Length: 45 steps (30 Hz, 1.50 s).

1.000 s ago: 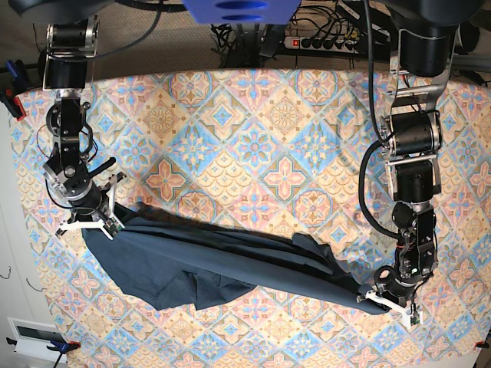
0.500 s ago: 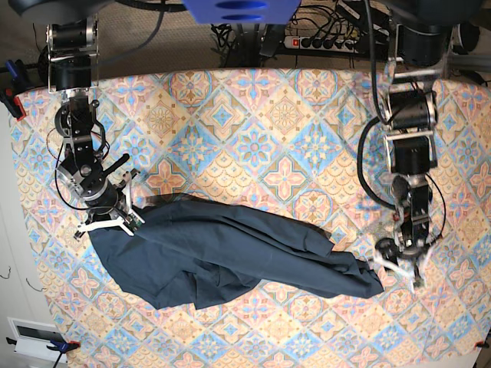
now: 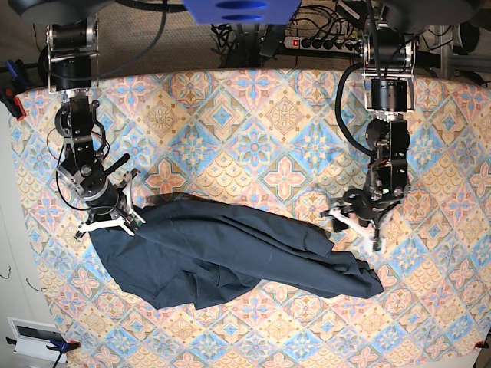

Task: Layout the t-shirt on the table in an organized manner, then fold the t-shirt properly
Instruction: 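Lower the shirt and regrasp its edges with both grippers, then stretch the shirt flat by pulling both grippers apart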

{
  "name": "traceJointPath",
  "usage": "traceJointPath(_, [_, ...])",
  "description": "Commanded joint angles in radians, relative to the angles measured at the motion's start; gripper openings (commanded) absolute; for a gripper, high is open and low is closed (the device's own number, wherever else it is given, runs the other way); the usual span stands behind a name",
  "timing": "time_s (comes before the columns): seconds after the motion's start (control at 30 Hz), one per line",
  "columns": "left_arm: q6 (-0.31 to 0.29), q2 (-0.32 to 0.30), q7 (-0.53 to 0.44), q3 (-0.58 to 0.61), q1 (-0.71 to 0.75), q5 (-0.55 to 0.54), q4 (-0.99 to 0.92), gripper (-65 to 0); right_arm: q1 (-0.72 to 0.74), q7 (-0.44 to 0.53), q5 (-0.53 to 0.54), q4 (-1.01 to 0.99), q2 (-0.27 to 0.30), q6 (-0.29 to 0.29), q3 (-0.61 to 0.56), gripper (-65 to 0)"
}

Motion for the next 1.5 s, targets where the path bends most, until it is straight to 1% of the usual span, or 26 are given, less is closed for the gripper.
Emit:
traceJointPath(0.0, [-0.007, 0.002, -0.016, 0.017, -0.025, -0.011, 0.022, -20.0, 0.021, 0.018, 0.006, 0.016, 0.016, -0.011, 0.008, -64.3])
traceJointPath(0.07, [-0.007, 0.006, -0.017, 0.049, -0.032, -0.011, 0.018, -13.2, 0.021, 0.018, 0.006, 0.016, 0.016, -0.011, 0.008, -64.3])
traceJointPath(0.1, [-0.007, 0.009, -0.021, 0.060, -0.034, -0.016, 0.015, -10.8, 0.021, 0.018, 0.006, 0.017, 0.016, -0.011, 0.008, -64.3])
traceJointPath(0.13, [-0.007, 0.028, -0.033, 0.072, -0.035, -0.013, 0.004, -10.0, 0.021, 0.020, 0.006, 0.019, 0.016, -0.011, 0.008, -64.3])
traceJointPath(0.3, [-0.007, 0.081, -0.060, 0.084, -0.086, -0.008, -0.057, -10.7, 0.021, 0.020, 0.006, 0.022, 0.016, -0.011, 0.008, -64.3])
traceJointPath(0.37, [-0.007, 0.109, -0.062, 0.077, -0.117, -0.008, -0.099, -12.1, 0.021, 0.020, 0.006, 0.022, 0.016, -0.011, 0.008, -64.3])
traceJointPath(0.43, [-0.007, 0.127, -0.085, 0.077, -0.149, -0.008, -0.146, -15.3, 0.021, 0.020, 0.006, 0.022, 0.016, -0.011, 0.010, -64.3])
traceJointPath(0.5, [-0.007, 0.140, -0.128, 0.078, -0.172, -0.008, -0.192, -22.1, 0.021, 0.020, 0.006, 0.022, 0.016, -0.011, 0.011, -64.3])
traceJointPath(0.53, [-0.007, 0.144, -0.139, 0.078, -0.181, -0.008, -0.209, -28.8, 0.021, 0.020, 0.006, 0.022, 0.016, -0.011, 0.011, -64.3])
traceJointPath(0.57, [-0.007, 0.144, -0.143, 0.078, -0.181, -0.008, -0.215, -36.8, 0.021, 0.020, 0.006, 0.022, 0.016, -0.011, 0.011, -64.3])
traceJointPath(0.63, [-0.008, 0.144, -0.143, 0.077, -0.180, -0.018, -0.197, -60.5, 0.021, 0.020, 0.006, 0.019, 0.016, -0.011, 0.011, -64.3])
traceJointPath(0.67, [-0.007, 0.144, -0.142, 0.080, -0.172, -0.018, -0.172, -65.0, 0.021, 0.020, 0.006, 0.016, 0.016, -0.011, 0.011, -64.3])
traceJointPath(0.7, [-0.007, 0.144, -0.140, 0.080, -0.163, -0.018, -0.134, -65.0, 0.023, 0.020, 0.006, 0.016, 0.016, -0.011, 0.011, -64.3])
traceJointPath(0.77, [-0.007, 0.137, -0.106, 0.075, -0.109, -0.019, -0.030, -65.0, 0.023, 0.020, 0.006, 0.016, 0.016, -0.011, 0.013, -64.3])
traceJointPath(0.87, [-0.008, 0.078, -0.034, 0.037, 0.006, -0.019, 0.234, -65.0, 0.024, 0.020, 0.006, 0.014, 0.016, -0.011, 0.013, -64.3])
traceJointPath(1.0, [-0.008, 0.035, 0.035, -0.035, 0.144, -0.021, 0.510, -65.0, 0.024, 0.018, 0.006, 0.014, 0.016, -0.011, 0.011, -64.3])
traceJointPath(1.1, [-0.008, 0.003, 0.084, -0.101, 0.287, -0.042, 0.687, -65.0, 0.020, 0.013, 0.006, 0.024, 0.016, -0.011, 0.010, -64.3])
traceJointPath(1.2, [-0.008, -0.058, 0.088, -0.184, 0.416, -0.087, 0.728, -65.0, -0.003, 0.013, 0.006, 0.024, 0.016, -0.011, -0.006, -64.3])
traceJointPath(1.23, [-0.008, -0.069, 0.088, -0.218, 0.445, -0.100, 0.728, -65.0, -0.014, 0.013, 0.006, 0.024, 0.016, -0.011, -0.018, -64.3])
traceJointPath(1.37, [-0.008, -0.081, 0.093, -0.344, 0.568, -0.165, 0.728, -65.0, -0.029, 0.012, 0.006, 0.024, 0.016, -0.011, -0.076, -64.3])
traceJointPath(1.47, [-0.008, -0.083, 0.093, -0.391, 0.624, -0.170, 0.725, -65.0, -0.028, 0.012, 0.006, 0.016, 0.016, -0.011, -0.111, -64.3])
